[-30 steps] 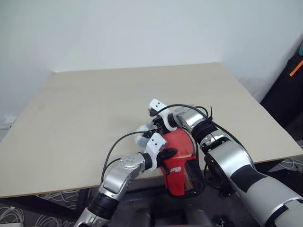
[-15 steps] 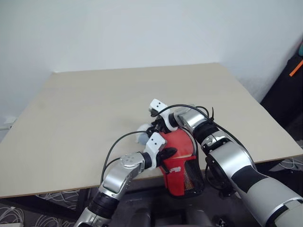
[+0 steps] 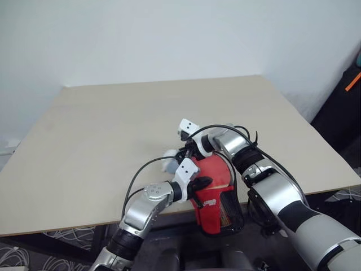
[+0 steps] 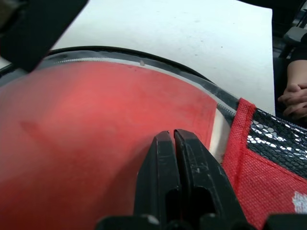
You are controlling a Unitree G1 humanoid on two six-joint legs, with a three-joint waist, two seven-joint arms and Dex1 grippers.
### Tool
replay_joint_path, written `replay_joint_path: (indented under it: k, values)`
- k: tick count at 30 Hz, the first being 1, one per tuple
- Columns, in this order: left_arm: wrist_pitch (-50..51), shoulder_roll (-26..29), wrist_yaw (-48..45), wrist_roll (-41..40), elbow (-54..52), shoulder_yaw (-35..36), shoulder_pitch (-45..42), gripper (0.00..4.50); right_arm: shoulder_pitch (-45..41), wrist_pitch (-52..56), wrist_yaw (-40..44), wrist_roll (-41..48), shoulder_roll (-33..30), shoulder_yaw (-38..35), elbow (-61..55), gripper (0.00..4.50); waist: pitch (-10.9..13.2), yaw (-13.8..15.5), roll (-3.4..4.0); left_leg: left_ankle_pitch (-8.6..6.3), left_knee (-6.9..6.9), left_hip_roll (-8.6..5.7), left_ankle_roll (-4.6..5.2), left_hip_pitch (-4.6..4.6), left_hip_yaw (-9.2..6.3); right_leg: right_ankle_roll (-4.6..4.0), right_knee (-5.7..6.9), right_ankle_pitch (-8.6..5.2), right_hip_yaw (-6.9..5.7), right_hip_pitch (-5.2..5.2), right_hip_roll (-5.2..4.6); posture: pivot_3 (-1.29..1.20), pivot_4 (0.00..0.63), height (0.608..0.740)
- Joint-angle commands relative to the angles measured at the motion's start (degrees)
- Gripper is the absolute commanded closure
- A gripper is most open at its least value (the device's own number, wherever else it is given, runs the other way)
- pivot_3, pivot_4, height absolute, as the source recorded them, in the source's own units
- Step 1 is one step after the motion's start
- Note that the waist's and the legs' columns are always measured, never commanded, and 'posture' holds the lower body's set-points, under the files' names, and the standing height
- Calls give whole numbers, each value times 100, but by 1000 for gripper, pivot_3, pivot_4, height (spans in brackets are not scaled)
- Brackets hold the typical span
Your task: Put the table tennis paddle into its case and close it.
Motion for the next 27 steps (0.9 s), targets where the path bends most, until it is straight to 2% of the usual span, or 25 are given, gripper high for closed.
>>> replay_joint_path:
  k: [1,21,27]
  values:
    - [31,-22,8,96,96,-5,-72,4500,-301,-144,-540,166,114,-346,142,4474,0,-1,0,0,0,0,0,0,1,0,0,0,0,-1,0,0,0,740]
    - [0,-111,-7,159,273,-11,-208,4500,-728,-471,-2659,608,358,-1608,961,4474,1,0,1,3,0,-1,-4,-1,-1,-1,0,1,0,0,0,0,0,740]
    - [1,-136,-39,200,298,10,-206,4500,-884,-405,-2651,735,367,-1825,1092,4474,1,-22,1,5,-1,0,-5,-1,-1,-1,1,1,1,0,1,0,0,740]
